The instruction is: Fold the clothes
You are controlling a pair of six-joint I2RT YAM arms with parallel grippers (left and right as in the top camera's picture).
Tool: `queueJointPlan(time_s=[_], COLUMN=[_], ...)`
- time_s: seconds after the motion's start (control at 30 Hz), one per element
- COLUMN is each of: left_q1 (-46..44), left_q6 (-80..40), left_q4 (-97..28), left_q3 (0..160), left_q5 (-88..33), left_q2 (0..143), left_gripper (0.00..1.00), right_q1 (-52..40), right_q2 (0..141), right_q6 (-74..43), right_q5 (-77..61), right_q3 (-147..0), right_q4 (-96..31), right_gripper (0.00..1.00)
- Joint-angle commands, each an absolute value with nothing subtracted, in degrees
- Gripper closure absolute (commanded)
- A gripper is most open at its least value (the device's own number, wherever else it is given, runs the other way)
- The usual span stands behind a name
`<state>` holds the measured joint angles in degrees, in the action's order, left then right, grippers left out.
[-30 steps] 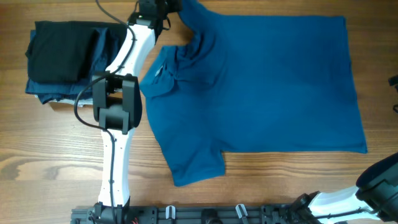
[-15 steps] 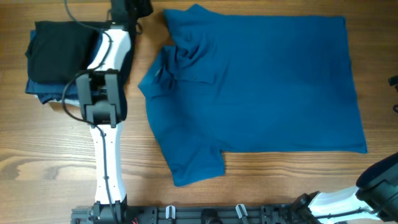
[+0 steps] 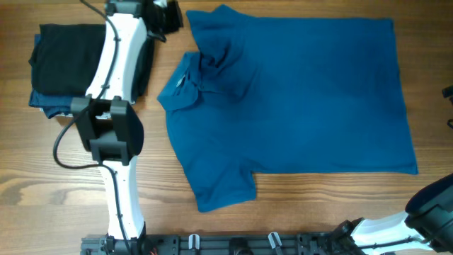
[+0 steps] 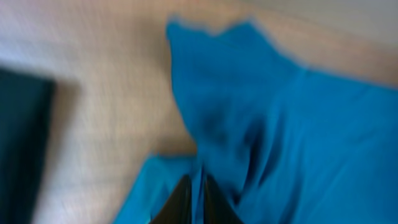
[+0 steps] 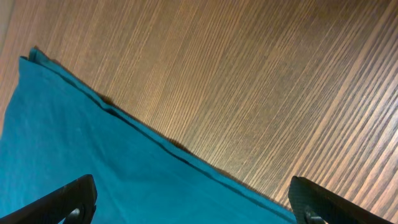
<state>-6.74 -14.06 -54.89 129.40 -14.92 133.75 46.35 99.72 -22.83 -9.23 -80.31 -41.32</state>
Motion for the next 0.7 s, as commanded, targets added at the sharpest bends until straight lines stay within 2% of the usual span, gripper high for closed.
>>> queueJointPlan(time_s=[0.0, 0.27, 0.67], left_q1=[-7.8, -10.0, -10.3], left_q6=[-13.7, -13.8, -13.7], left_q4=[-60.4, -67.5, -64.0], left_q3=[128.5, 128.5, 128.5], left_q5=[-14.5, -9.0, -6.3], left_q2=[137.4, 139.9, 144.7], left_gripper=[0.96, 0.96, 0.96], right_q1=[46.7, 46.7, 46.7], right_q2=[99.1, 99.1, 99.1], right_q6=[-22.7, -22.7, -22.7], right_q5=[-9.9, -10.0, -9.9], right_q3=[-81.0, -81.0, -81.0], right_q4=[-41.3, -41.3, -41.3], right_gripper=[0.00, 0.00, 0.00])
